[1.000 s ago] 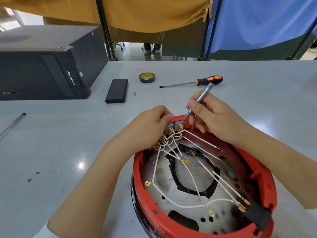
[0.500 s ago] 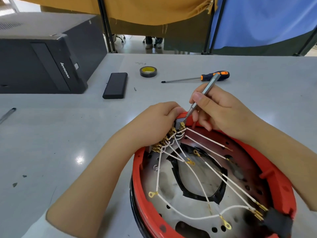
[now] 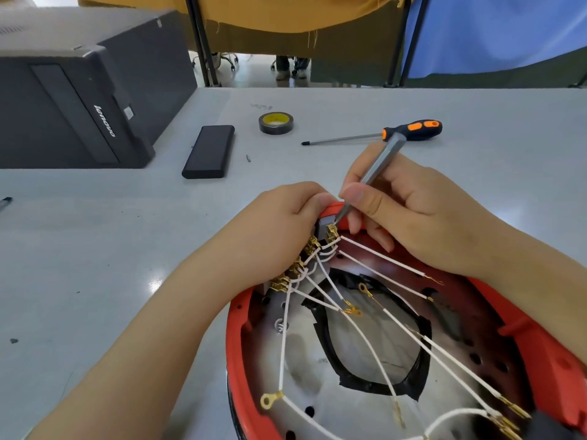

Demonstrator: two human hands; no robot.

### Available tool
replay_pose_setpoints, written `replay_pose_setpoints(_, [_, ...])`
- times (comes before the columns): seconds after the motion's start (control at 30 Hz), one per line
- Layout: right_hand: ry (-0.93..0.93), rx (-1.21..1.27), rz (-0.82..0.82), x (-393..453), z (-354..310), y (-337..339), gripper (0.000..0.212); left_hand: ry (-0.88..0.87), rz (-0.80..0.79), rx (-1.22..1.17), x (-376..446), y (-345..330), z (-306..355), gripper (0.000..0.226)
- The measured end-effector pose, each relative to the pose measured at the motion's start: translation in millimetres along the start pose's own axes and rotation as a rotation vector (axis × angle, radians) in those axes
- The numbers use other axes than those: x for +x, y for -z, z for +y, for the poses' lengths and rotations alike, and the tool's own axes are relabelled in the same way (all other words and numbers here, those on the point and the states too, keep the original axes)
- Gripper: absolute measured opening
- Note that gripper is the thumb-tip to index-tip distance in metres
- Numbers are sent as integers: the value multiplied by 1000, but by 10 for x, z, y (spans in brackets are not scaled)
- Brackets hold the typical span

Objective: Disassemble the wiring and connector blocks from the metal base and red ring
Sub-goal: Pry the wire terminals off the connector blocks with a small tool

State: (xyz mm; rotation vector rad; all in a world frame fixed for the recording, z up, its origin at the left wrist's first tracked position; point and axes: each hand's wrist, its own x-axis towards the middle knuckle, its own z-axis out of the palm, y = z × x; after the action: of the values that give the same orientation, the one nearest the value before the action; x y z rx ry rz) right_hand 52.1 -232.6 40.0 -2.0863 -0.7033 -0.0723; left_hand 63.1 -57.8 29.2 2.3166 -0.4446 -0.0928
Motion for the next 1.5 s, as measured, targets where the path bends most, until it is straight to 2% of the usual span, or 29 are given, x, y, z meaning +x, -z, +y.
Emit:
replay_pose_setpoints(0.3, [29, -117, -1, -8, -44, 26, 15, 24, -3, 7, -8, 9, 12, 29])
replay_pose_setpoints(0.87, [25, -86, 18, -13, -59, 22, 14, 20, -2, -5, -18, 3, 28, 32])
replay_pose_setpoints(1.3, [90, -316, 4, -34, -77, 21, 18, -3, -5, 46, -9, -7, 15, 29])
replay_pose_setpoints(1.43, [-22, -115, 10, 33, -25, 25, 10, -2, 15, 68, 6, -13, 24, 30])
replay_pose_setpoints(1.5, [-58, -48, 2, 79, -16, 22, 12, 5, 23, 62, 5, -16, 26, 29])
